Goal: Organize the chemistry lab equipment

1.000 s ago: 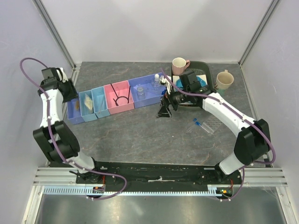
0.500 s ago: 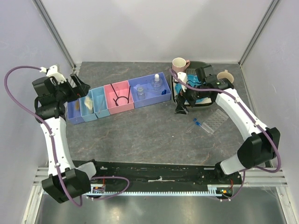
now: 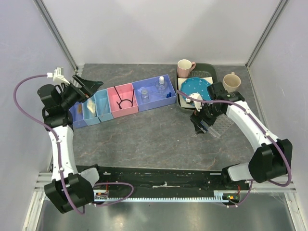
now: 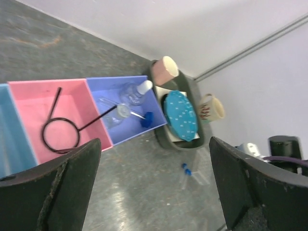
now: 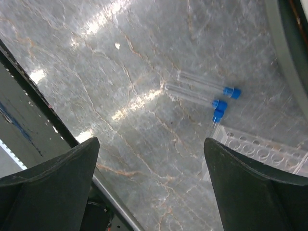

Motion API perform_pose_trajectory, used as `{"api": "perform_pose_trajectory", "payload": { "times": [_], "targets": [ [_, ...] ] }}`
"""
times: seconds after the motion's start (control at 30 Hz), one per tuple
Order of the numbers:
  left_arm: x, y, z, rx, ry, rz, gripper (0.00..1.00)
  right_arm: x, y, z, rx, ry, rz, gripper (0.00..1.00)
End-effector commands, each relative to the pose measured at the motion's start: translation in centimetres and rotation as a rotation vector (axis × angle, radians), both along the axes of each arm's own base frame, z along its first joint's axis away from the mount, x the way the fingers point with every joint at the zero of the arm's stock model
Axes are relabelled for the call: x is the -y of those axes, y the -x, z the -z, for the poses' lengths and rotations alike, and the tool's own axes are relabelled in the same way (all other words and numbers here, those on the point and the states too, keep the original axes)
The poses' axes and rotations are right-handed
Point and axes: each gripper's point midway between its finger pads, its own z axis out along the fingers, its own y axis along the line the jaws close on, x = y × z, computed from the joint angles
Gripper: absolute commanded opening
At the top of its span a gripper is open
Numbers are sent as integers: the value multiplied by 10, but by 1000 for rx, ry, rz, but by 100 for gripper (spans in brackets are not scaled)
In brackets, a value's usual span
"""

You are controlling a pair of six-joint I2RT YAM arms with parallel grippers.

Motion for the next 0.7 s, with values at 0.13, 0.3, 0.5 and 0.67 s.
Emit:
{"api": "perform_pose_trajectory", "payload": {
  "times": [0.13,0.3,0.5,0.67],
  "targets": [
    [54,19,-23,27,71,227,99,28,21,25,1,102,44,89],
    [123,33,-3,20,-70,309,99,37,11,42,15,162,97,76],
    [201,70,48,-48,-126,455,97,47,-7,60,60,222,157,56],
    [217,84,76,-100,-119,500,96,49,-1,80,19,236,166,48]
  ]
}}
